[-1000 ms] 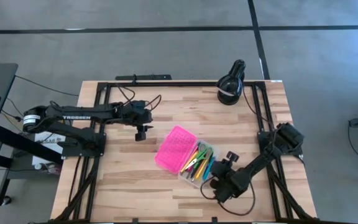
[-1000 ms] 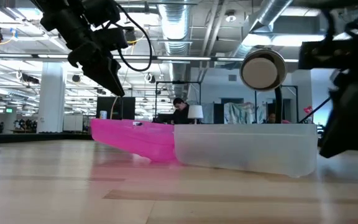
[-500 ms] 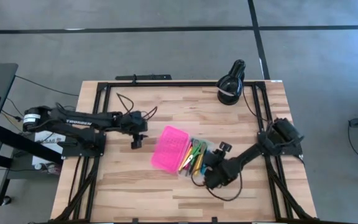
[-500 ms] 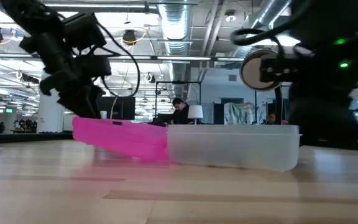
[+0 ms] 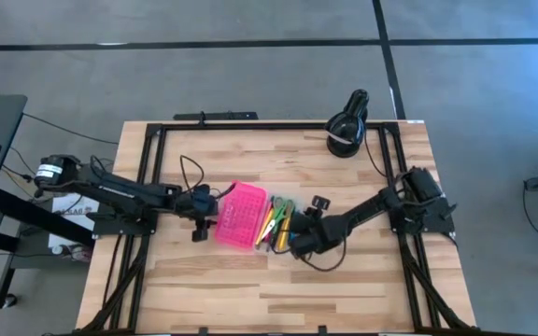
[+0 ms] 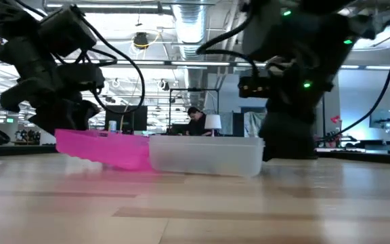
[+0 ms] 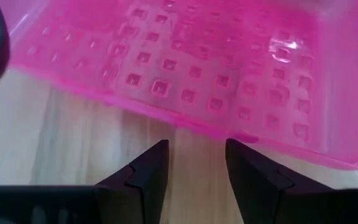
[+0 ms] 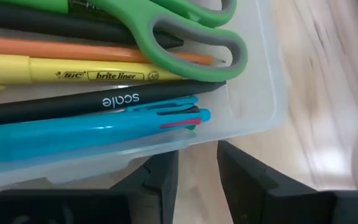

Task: Pick & place school supplies into a supply box
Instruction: Close the black supply box

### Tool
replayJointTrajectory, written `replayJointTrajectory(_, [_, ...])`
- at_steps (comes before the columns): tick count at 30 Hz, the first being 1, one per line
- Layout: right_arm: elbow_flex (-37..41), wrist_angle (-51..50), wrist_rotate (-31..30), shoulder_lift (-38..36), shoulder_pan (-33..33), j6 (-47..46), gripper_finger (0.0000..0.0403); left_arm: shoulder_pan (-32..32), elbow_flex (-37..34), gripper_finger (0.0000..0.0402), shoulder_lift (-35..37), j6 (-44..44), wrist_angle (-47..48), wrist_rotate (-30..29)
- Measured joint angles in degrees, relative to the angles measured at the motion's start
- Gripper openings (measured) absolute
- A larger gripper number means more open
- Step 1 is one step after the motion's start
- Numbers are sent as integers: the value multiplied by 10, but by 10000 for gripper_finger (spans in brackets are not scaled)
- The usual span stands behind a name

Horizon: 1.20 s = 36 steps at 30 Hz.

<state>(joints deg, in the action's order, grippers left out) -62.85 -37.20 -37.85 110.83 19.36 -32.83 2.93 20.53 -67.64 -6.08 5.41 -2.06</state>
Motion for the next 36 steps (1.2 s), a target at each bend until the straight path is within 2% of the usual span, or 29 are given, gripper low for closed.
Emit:
replayJointTrajectory(7, [1,57,4,0,-35,99,107,37,-2,155,0,-5,0,-24])
replayJointTrajectory(14, [1,70,9,-1,-56,147,107,60,-2,155,0,-24,-2,-30])
replayJointTrajectory(27, [1,92,7,-2,-85,200,107,111,-2,155,0,-71,-1,-38])
replayJointTrajectory(36, [1,93,14,-1,-88,200,107,114,3,155,0,-65,5,-62])
